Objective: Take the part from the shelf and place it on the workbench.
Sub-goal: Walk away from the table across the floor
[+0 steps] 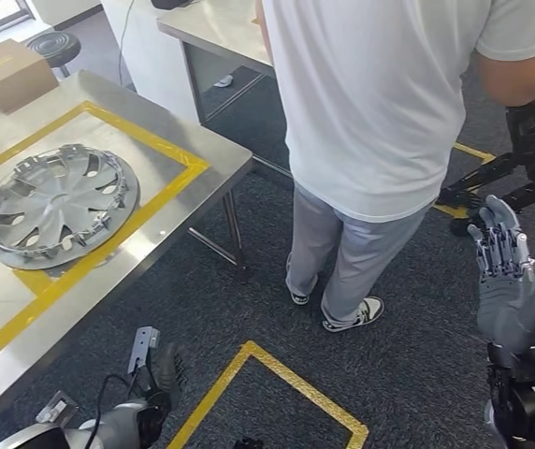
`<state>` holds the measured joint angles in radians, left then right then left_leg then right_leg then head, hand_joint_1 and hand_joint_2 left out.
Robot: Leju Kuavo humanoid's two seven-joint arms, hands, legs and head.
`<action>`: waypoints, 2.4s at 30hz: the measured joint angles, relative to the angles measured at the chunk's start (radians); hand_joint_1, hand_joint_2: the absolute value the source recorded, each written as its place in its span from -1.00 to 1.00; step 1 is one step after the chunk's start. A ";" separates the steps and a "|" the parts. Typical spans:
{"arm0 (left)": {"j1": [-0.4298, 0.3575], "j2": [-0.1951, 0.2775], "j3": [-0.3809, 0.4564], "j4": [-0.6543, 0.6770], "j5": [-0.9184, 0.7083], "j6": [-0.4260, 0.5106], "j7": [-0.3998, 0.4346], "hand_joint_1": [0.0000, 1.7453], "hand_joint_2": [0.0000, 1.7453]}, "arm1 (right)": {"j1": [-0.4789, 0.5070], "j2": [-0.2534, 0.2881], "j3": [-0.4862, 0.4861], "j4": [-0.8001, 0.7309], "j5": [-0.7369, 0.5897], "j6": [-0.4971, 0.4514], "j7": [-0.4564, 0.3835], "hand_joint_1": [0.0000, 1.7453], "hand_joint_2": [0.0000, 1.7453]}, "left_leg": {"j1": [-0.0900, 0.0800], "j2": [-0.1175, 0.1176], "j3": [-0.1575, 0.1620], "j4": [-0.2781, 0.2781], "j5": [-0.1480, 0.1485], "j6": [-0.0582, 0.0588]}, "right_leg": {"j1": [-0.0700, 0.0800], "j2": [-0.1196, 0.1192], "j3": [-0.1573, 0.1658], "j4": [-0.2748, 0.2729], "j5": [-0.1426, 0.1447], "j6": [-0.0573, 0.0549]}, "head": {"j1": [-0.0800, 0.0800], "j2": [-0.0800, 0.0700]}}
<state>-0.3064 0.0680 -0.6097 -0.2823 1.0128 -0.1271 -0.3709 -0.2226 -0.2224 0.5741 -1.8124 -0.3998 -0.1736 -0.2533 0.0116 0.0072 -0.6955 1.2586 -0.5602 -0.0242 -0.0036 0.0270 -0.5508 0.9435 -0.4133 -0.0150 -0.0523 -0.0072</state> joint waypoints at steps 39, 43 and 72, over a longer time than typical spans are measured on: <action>0.005 0.034 -0.041 -0.002 0.033 -0.019 -0.025 -1.00 -1.00 | 0.006 0.004 0.018 0.016 0.029 0.039 -0.033 -1.00 -1.00 | 0.009 -0.046 0.126 -0.303 0.142 0.023 | -0.006 0.093 -0.022 0.025 -0.013 0.034 | -0.001 0.000; 0.008 0.035 -0.041 -0.002 0.035 -0.020 -0.029 -1.00 -1.00 | 0.007 0.005 0.016 0.027 0.033 0.051 -0.035 -1.00 -1.00 | 0.009 -0.002 0.136 -0.313 0.143 0.038 | -0.009 -0.003 -0.111 0.218 -0.114 0.055 | 0.013 0.000; -0.025 0.002 -0.064 -0.002 -0.029 0.033 0.002 -1.00 -1.00 | 0.029 0.019 -0.072 0.049 0.077 0.038 -0.020 -1.00 -1.00 | 0.010 -0.021 0.139 -0.310 0.136 0.037 | -0.007 0.025 -0.081 0.126 -0.058 0.047 | 0.007 0.000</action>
<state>-0.3311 0.0698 -0.6734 -0.2846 0.9835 -0.0942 -0.3693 -0.1933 -0.2030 0.5021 -1.7639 -0.3224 -0.1353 -0.2735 0.0212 -0.0142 -0.5562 0.9487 -0.4242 0.0128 -0.0105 0.0519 -0.6315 1.0695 -0.4718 0.0318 -0.0455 -0.0072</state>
